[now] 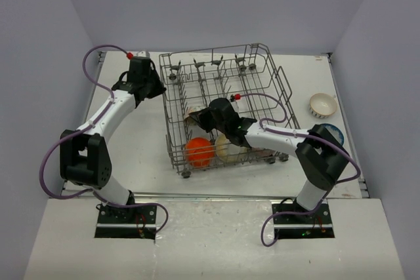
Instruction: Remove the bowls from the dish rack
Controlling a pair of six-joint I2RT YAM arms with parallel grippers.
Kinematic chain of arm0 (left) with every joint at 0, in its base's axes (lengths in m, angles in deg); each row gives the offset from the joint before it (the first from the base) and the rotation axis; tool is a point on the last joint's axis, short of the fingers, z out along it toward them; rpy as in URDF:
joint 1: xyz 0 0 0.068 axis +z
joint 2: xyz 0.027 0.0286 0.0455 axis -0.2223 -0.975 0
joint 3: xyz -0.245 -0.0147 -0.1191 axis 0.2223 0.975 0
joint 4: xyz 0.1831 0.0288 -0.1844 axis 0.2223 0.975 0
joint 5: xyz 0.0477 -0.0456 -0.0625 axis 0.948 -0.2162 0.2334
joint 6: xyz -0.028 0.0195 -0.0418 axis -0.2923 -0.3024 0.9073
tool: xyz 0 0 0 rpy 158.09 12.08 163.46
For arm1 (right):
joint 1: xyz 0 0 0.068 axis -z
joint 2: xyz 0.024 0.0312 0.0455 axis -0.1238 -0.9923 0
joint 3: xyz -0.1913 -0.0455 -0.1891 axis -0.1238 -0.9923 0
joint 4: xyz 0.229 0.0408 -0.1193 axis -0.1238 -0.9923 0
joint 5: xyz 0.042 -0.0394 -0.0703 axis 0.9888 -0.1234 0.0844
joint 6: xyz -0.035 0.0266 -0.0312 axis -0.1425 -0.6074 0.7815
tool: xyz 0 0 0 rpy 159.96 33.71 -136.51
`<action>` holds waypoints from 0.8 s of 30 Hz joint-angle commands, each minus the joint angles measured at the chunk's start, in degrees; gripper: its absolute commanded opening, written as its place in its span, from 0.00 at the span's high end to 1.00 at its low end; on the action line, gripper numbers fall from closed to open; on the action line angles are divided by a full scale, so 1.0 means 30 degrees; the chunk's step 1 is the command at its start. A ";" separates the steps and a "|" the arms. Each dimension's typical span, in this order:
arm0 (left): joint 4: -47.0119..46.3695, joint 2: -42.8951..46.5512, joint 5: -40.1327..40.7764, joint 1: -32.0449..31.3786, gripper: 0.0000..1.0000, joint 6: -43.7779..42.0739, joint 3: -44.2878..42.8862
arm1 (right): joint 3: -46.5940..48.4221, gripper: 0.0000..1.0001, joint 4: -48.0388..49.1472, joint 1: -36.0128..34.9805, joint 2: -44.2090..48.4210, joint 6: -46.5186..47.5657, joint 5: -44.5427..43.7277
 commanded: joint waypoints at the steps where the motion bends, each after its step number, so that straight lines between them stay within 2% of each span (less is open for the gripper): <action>1: 0.1017 -0.0048 0.0169 0.0255 1.00 -0.0211 0.0915 | -0.1801 1.00 0.2779 0.0233 -0.0221 0.1982 -0.2338; 3: 0.1046 -0.0077 0.0284 0.0255 1.00 -0.0271 0.0974 | -0.2356 1.00 0.4729 0.0232 -0.0104 0.2772 -0.1900; 8: 0.1134 -0.0399 0.0256 0.0372 1.00 -0.0651 0.0624 | -0.1511 1.00 0.5475 0.0321 -0.0221 0.4678 -0.1108; 12: 0.1251 -0.0576 0.0168 0.0430 1.00 -0.0769 0.0242 | -0.1245 1.00 0.7290 0.0350 -0.0250 0.6987 -0.0580; 15: 0.1251 -0.0634 0.0138 0.0460 1.00 -0.0798 0.0037 | -0.1154 1.00 0.6938 0.0291 -0.0016 0.7724 -0.1106; 21: 0.1134 -0.0810 0.0021 0.0518 1.00 -0.0828 0.0154 | -0.2064 1.00 0.7292 0.0291 -0.0191 0.6909 -0.1371; 24: 0.1134 -0.0810 0.0079 0.0547 1.00 -0.0944 0.0212 | -0.1218 1.00 0.5595 0.0321 -0.0542 0.6879 -0.0525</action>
